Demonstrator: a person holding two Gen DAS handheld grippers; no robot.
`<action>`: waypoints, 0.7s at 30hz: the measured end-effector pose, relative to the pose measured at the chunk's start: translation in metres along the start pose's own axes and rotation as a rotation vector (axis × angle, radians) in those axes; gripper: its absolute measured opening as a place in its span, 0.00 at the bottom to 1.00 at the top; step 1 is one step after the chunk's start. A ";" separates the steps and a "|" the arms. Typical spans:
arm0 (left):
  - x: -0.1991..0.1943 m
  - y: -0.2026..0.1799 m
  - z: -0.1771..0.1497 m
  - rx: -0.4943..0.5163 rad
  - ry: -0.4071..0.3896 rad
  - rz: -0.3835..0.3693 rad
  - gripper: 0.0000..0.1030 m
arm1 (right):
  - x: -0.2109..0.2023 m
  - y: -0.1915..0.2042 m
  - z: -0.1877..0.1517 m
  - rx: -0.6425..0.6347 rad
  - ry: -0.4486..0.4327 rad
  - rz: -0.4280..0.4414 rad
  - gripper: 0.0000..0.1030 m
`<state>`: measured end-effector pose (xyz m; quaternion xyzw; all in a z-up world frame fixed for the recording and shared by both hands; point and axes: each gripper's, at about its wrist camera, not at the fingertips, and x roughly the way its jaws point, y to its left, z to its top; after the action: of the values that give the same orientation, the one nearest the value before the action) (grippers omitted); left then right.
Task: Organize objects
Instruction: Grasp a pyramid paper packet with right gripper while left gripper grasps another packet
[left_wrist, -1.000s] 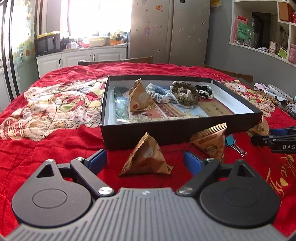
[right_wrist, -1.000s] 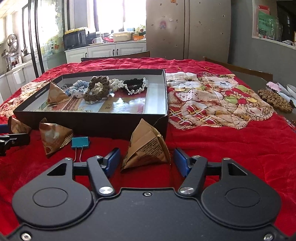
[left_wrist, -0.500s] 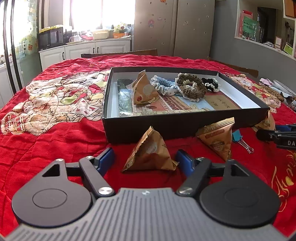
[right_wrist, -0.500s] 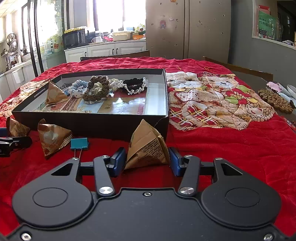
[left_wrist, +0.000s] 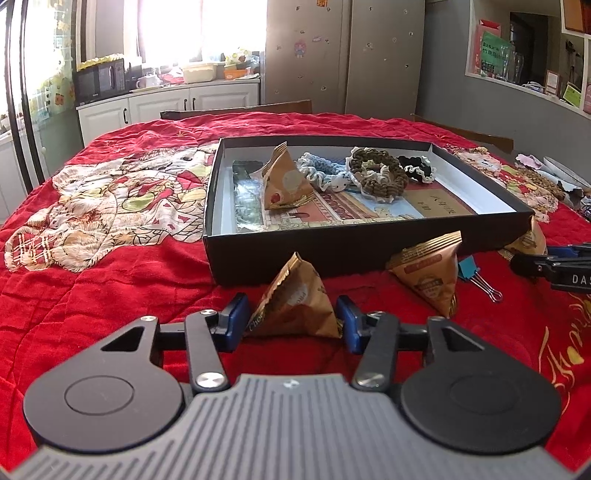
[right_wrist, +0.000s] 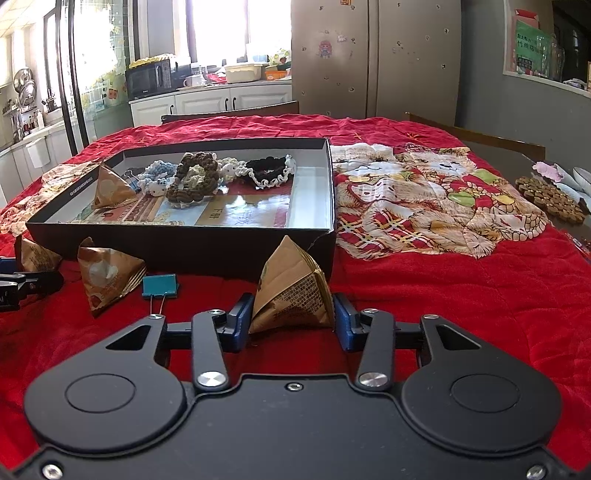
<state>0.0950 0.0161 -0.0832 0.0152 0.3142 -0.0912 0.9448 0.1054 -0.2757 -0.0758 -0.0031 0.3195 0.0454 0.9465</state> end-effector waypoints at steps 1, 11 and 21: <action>0.000 0.000 0.000 0.000 0.000 -0.001 0.52 | 0.000 0.000 0.000 0.003 0.000 0.002 0.41; -0.005 -0.002 -0.001 0.003 0.000 -0.020 0.51 | -0.009 -0.004 -0.001 0.017 -0.011 0.029 0.37; -0.012 -0.005 0.000 0.006 -0.001 -0.045 0.50 | -0.022 -0.001 0.000 -0.001 -0.031 0.044 0.37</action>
<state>0.0846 0.0133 -0.0762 0.0111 0.3135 -0.1136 0.9427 0.0883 -0.2783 -0.0630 0.0039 0.3047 0.0664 0.9501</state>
